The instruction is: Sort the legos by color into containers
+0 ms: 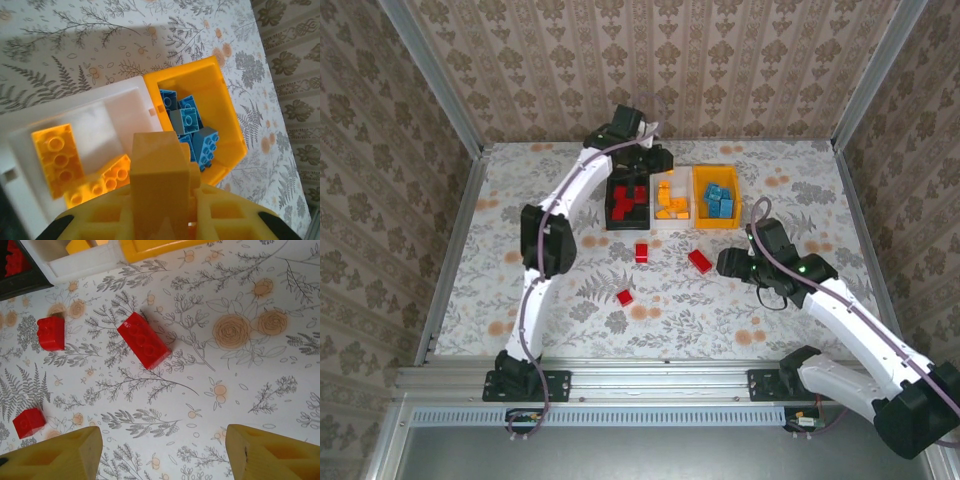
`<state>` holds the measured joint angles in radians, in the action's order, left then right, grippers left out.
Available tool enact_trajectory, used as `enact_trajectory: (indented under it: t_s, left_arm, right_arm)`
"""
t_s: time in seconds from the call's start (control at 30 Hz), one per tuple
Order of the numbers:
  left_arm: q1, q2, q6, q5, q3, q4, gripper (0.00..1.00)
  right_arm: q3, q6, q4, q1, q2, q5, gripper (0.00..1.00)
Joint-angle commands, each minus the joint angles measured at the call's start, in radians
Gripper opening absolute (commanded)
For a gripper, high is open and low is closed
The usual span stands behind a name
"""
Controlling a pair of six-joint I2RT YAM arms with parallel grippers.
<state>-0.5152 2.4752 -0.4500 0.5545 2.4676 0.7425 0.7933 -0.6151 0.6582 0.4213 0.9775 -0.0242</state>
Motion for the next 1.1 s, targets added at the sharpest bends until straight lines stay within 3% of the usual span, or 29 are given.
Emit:
enact_trajectory:
  t_s: [0.0,0.2,0.27,0.37,0.57,0.7,0.83,1.07]
  left_arm:
    - [-0.009,0.081,-0.035,0.033,0.156,0.125,0.23]
    - [-0.024,0.122,-0.047,0.041,0.152,0.103,0.25]
    - [-0.028,0.126,-0.042,0.03,0.15,0.107,0.44]
    - [-0.029,0.121,-0.031,0.017,0.145,0.113,0.52]
    - [-0.03,0.095,-0.017,0.018,0.141,0.119,0.58]
    - [-0.029,0.035,0.009,0.016,0.105,0.126,0.6]
    - [-0.032,-0.129,0.068,-0.028,-0.049,0.114,0.63]
    - [0.047,-0.543,0.1,-0.071,-0.59,-0.07,0.66]
  right_arm:
    - [-0.019,-0.024,0.035,-0.005,-0.023,-0.031,0.67]
    - [-0.033,-0.029,0.044,-0.006,-0.03,-0.04,0.68]
    - [-0.034,-0.031,0.039,-0.005,-0.025,-0.039,0.68]
    - [-0.034,-0.035,0.032,-0.006,-0.016,-0.032,0.68]
    - [-0.043,-0.024,0.011,-0.006,0.004,-0.009,0.69]
    - [-0.009,0.056,0.022,-0.005,0.104,0.015,0.72]
    - [0.06,0.147,0.034,-0.003,0.257,0.03,0.73]
    - [0.214,0.246,0.011,0.01,0.561,0.064,0.75]
